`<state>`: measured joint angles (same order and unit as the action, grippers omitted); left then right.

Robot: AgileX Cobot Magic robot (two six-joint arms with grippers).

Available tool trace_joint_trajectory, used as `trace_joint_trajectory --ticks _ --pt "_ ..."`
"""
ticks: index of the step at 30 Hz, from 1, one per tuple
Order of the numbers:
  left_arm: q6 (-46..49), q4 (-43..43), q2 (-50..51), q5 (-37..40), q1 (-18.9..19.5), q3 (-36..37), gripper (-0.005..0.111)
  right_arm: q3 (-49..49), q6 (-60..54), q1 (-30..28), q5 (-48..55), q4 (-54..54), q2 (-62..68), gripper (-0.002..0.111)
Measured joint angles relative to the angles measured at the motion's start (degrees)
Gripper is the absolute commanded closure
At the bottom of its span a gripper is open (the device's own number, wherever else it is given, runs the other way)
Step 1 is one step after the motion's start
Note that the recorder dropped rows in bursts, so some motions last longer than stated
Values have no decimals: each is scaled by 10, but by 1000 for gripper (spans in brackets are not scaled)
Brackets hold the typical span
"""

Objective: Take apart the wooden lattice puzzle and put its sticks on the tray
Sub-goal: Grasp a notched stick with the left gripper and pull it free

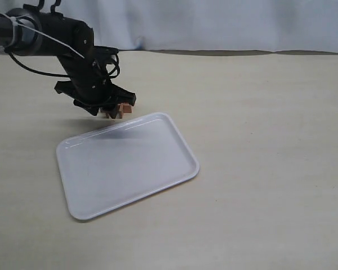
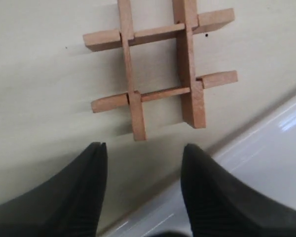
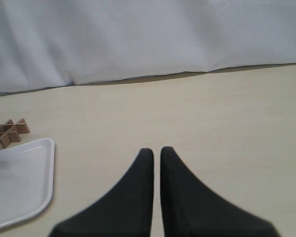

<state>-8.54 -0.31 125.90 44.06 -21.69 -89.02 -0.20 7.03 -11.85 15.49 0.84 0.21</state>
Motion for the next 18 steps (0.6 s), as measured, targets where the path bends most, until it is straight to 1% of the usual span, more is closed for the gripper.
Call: trace_joint_trajectory --ticks 3,8,9,10,13,15,18 --pt "0 0 6 -19 3 0 61 0 0 0 0 0 0 104" --pt "-1 -2 15 -29 3 0 61 0 0 0 0 0 0 104" --pt "-1 -2 18 -30 3 0 64 0 0 0 0 0 0 104" --pt "-1 -2 21 -33 3 0 69 0 0 0 0 0 0 104" --pt "-1 -2 23 -34 3 0 95 0 0 0 0 0 0 104" --pt "-1 -2 23 -38 3 0 106 0 0 0 0 0 0 104" --pt "-1 -2 23 -43 3 0 107 0 0 0 0 0 0 104"
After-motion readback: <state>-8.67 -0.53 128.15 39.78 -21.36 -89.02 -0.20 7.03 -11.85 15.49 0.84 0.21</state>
